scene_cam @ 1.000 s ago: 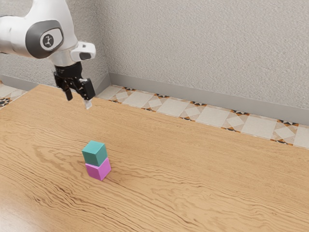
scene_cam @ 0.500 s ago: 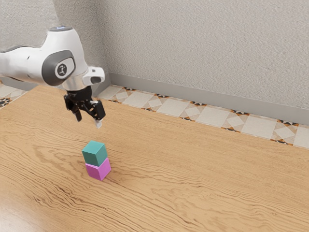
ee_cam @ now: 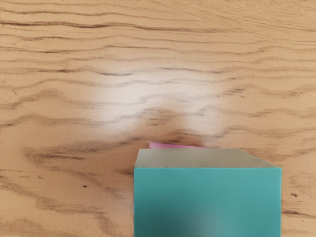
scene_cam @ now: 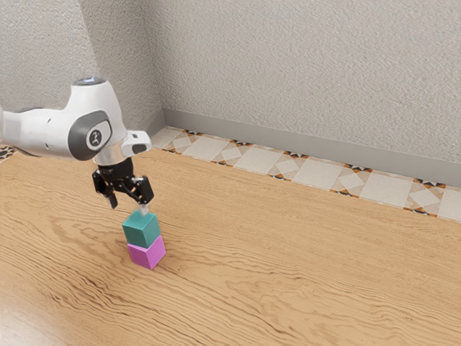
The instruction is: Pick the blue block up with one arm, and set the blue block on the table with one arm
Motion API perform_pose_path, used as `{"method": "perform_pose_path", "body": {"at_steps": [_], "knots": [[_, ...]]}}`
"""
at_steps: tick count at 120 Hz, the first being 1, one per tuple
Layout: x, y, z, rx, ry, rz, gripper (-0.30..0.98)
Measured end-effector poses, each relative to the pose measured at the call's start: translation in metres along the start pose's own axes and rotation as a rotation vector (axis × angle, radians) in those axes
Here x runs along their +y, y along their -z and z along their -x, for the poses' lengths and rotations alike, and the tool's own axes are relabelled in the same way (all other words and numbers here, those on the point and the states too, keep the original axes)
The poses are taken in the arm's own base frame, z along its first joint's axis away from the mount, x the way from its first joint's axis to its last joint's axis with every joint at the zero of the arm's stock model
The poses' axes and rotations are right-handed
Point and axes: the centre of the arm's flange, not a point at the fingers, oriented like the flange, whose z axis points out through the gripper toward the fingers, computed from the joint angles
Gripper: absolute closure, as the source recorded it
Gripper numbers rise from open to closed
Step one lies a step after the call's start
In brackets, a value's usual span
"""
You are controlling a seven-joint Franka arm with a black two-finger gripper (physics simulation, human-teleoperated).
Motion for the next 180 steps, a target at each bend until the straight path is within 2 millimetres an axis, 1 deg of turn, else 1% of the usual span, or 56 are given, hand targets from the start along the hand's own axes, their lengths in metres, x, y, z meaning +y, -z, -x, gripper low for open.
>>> {"method": "perform_pose_path", "body": {"at_steps": [21, 30, 48, 60, 92, 102, 110, 125, 133, 140, 157, 161, 166, 170, 180], "knots": [[0.016, -0.011, 0.001, -0.001, -0.013, 0.011, 0.0], [0.019, -0.012, 0.001, 0.001, -0.013, 0.016, 0.0], [0.013, -0.017, 0.002, -0.003, 0.006, 0.02, 0.0], [0.008, -0.028, 0.001, -0.017, 0.021, 0.021, 0.0], [0.011, -0.053, -0.002, -0.045, 0.036, 0.028, 0.0], [0.011, -0.056, -0.003, -0.048, 0.04, 0.029, 0.0], [0.011, -0.058, -0.003, -0.051, 0.043, 0.032, 0.05], [0.011, -0.061, -0.003, -0.055, 0.048, 0.033, 0.31], [0.012, -0.054, -0.003, -0.044, 0.049, 0.03, 0.4], [0.014, -0.032, -0.003, -0.01, 0.045, 0.032, 0.43], [0.018, 0.017, 0.004, 0.041, 0.036, 0.033, 0.39], [0.018, 0.026, 0.007, 0.042, 0.03, 0.029, 0.38], [0.018, 0.031, 0.009, 0.035, 0.023, 0.023, 0.36], [0.016, 0.031, 0.011, 0.024, 0.019, 0.019, 0.35], [-0.001, 0.02, 0.011, -0.015, 0.032, 0.007, 0.37]]}}
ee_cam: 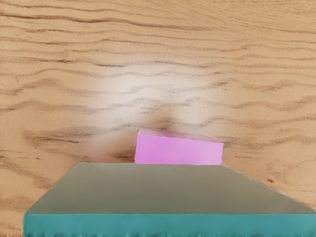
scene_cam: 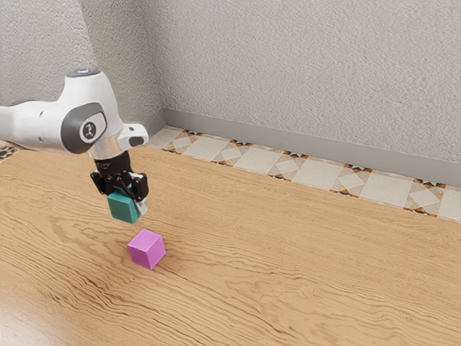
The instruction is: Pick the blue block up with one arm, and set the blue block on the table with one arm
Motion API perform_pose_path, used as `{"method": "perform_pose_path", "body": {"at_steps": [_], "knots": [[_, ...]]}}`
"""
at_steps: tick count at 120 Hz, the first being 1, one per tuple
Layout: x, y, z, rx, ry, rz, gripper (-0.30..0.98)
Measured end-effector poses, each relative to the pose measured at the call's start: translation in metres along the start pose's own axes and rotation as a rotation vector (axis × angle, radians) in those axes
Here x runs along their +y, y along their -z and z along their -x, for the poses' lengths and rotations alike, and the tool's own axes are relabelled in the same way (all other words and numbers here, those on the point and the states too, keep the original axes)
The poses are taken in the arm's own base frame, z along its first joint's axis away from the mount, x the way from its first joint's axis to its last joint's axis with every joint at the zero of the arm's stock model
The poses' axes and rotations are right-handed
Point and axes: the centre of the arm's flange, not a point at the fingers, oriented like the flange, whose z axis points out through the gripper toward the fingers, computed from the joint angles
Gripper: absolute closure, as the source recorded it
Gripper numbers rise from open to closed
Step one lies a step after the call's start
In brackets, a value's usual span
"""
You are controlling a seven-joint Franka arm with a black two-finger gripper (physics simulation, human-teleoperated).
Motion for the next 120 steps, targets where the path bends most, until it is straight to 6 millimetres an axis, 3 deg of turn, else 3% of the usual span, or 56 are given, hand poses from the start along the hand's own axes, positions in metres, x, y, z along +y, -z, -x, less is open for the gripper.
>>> {"method": "perform_pose_path", "body": {"at_steps": [14, 29, 36, 62, 79, 100, 120], "knots": [[-0.034, -0.019, -0.003, -0.05, 0.04, -0.019, 0.41], [-0.103, -0.038, 0.002, -0.09, 0.152, -0.028, 0.44], [-0.122, -0.043, 0.006, -0.096, 0.179, -0.029, 0.45], [-0.102, -0.048, -0.002, -0.068, 0.107, -0.042, 0.48], [-0.112, -0.063, -0.006, -0.082, 0.113, -0.051, 0.49], [-0.143, -0.089, -0.009, -0.083, 0.161, -0.034, 0.49], [-0.145, -0.092, -0.013, -0.048, 0.153, -0.006, 0.33]]}}
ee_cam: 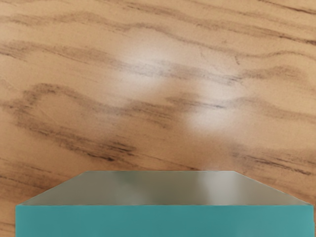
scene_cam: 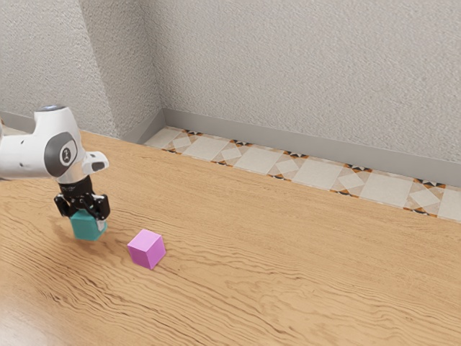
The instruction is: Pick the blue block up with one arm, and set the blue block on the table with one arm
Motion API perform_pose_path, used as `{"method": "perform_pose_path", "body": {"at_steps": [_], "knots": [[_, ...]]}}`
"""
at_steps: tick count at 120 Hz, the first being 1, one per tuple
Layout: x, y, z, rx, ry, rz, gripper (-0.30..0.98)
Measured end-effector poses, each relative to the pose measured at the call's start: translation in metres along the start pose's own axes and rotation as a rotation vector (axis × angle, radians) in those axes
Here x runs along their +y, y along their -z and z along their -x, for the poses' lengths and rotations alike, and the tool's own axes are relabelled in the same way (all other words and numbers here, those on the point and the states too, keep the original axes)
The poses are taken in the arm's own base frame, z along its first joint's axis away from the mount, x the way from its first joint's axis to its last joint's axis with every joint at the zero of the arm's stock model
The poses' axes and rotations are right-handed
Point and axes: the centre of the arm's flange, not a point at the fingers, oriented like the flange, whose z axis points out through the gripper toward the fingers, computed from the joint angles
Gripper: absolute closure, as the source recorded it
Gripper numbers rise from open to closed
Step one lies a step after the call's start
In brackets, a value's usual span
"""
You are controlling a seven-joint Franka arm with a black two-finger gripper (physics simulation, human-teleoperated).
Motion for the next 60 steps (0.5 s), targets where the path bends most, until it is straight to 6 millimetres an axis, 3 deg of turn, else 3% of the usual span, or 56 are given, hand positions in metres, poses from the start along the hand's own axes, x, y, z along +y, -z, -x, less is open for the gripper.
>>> {"method": "perform_pose_path", "body": {"at_steps": [44, 50, 57, 60], "knots": [[0.003, 0.008, -0.002, 0.035, -0.062, 0.022, 0.07], [0.017, 0.035, 0.001, 0.077, -0.093, 0.029, 0.06], [0.045, 0.104, 0.016, 0.163, -0.151, 0.047, 0.04], [0.057, 0.143, 0.024, 0.21, -0.18, 0.052, 0.04]]}}
